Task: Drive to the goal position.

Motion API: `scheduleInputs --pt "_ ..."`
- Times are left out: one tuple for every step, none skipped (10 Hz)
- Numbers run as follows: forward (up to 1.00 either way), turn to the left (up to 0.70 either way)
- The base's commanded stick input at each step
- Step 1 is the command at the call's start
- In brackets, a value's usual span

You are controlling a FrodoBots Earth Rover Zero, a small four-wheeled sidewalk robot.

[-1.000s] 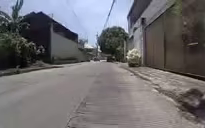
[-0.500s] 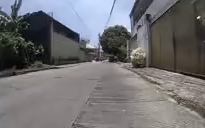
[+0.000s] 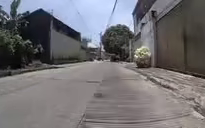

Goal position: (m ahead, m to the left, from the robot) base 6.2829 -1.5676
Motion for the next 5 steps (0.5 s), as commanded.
scheduleInputs --pt "1.0 0.0" --pt "1.0 0.0" --pt "1.0 0.0" --pt "1.0 -0.11" --pt "1.0 -0.26"
